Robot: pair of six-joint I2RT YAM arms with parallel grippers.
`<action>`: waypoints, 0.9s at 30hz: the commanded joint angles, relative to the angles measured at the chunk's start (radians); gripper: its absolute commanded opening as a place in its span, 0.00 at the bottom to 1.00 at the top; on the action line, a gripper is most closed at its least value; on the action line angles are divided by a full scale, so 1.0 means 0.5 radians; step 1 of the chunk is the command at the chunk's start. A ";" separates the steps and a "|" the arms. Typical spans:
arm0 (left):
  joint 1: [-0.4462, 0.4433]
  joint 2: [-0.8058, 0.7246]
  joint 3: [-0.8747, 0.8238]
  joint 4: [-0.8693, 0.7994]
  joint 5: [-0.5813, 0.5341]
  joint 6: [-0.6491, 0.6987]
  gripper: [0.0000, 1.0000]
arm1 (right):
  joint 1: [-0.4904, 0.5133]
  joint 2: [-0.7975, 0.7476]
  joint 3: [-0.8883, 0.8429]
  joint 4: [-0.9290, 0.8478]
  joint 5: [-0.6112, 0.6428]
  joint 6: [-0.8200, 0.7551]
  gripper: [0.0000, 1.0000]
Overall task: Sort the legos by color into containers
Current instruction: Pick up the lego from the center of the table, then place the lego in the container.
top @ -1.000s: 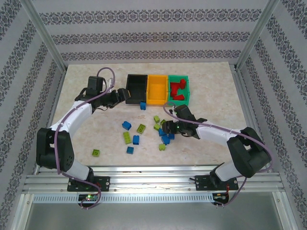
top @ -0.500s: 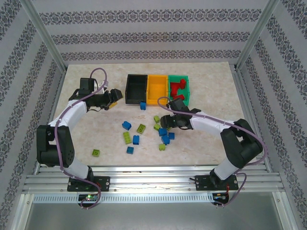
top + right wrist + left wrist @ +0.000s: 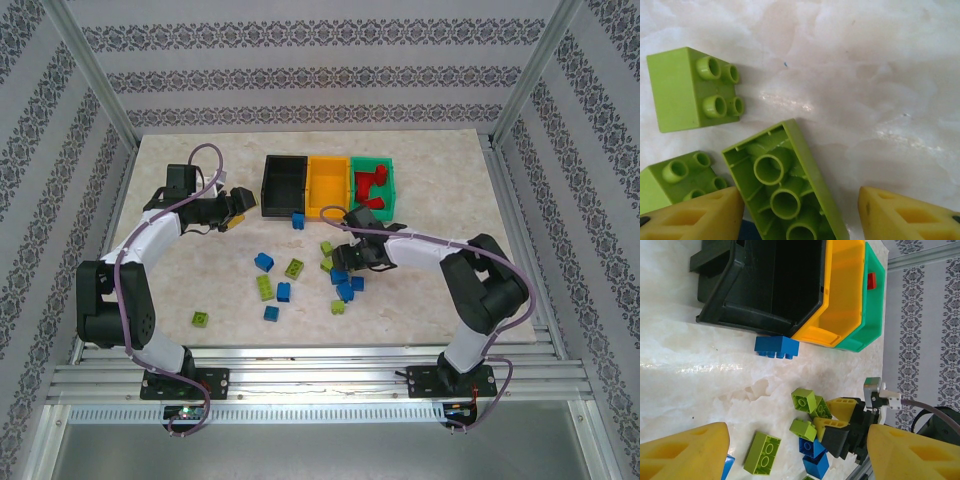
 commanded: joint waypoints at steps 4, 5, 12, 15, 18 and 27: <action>0.021 0.033 -0.004 -0.005 0.048 0.025 0.73 | 0.029 0.097 0.060 -0.078 0.008 -0.013 0.57; 0.019 0.037 -0.004 -0.005 0.053 0.024 0.73 | 0.030 0.102 0.067 -0.082 0.021 -0.013 0.53; 0.019 0.051 -0.003 0.004 0.059 0.015 0.73 | 0.029 0.039 0.111 -0.095 0.029 -0.002 0.36; 0.019 0.055 -0.002 0.012 0.065 0.010 0.73 | 0.026 -0.025 0.157 -0.111 0.047 -0.008 0.36; 0.024 0.056 0.006 0.002 0.061 0.018 0.73 | 0.011 -0.068 0.246 -0.116 0.020 -0.015 0.36; 0.031 0.057 0.024 -0.045 0.036 0.058 0.73 | -0.103 0.205 0.908 -0.248 -0.067 -0.057 0.38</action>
